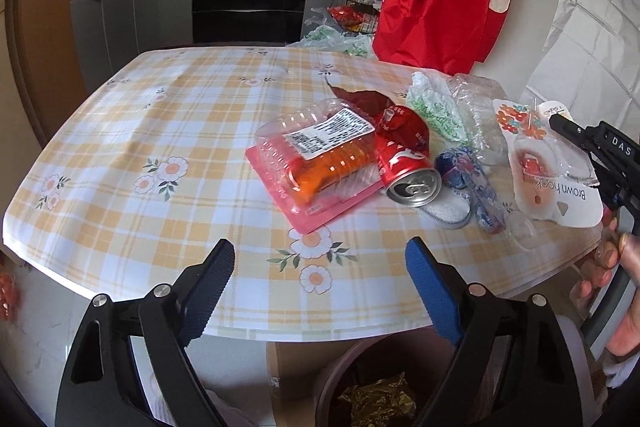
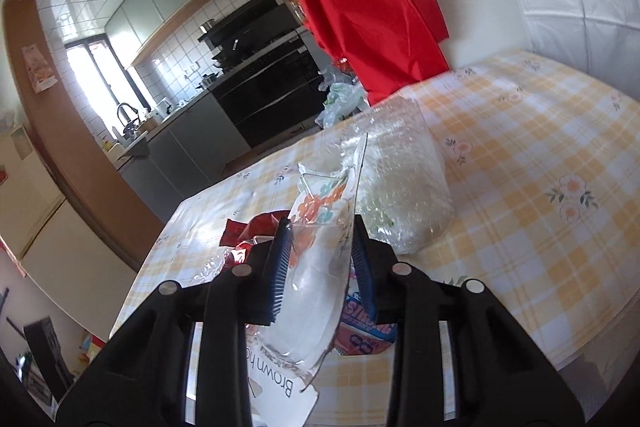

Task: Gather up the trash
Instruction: 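Grasp the crushed red cola can with the left tool while the right tool holds the floral package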

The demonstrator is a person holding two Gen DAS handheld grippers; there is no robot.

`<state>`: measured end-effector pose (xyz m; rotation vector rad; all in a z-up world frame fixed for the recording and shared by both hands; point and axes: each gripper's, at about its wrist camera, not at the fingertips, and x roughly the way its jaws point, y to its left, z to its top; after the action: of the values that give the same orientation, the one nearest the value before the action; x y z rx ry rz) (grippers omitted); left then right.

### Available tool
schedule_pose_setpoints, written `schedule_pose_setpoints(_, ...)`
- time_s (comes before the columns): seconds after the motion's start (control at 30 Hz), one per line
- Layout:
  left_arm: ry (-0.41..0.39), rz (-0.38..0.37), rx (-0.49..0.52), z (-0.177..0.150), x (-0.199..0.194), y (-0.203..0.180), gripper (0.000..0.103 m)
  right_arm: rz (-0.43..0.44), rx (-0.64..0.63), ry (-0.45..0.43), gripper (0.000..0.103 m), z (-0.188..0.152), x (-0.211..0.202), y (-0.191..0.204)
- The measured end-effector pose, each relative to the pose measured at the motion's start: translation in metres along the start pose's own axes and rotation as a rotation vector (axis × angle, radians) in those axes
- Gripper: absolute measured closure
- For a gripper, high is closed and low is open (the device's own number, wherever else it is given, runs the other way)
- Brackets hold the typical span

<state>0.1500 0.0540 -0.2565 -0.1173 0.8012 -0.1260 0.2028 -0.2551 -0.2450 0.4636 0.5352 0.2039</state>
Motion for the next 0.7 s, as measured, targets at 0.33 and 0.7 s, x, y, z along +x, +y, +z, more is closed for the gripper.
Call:
schedule_pose_setpoints(0.33,0.043,-0.14,-0.082,0.06,0.054,-0.04,0.037,-0.029,-0.066,-0.046,0.07,0.006,-0.021,-0.012)
schedule_pose_setpoints(0.7,0.083,-0.11,-0.135,0.08,0.099,-0.041,0.043,-0.052,-0.034,-0.041,0.07,0.005,-0.022,-0.039)
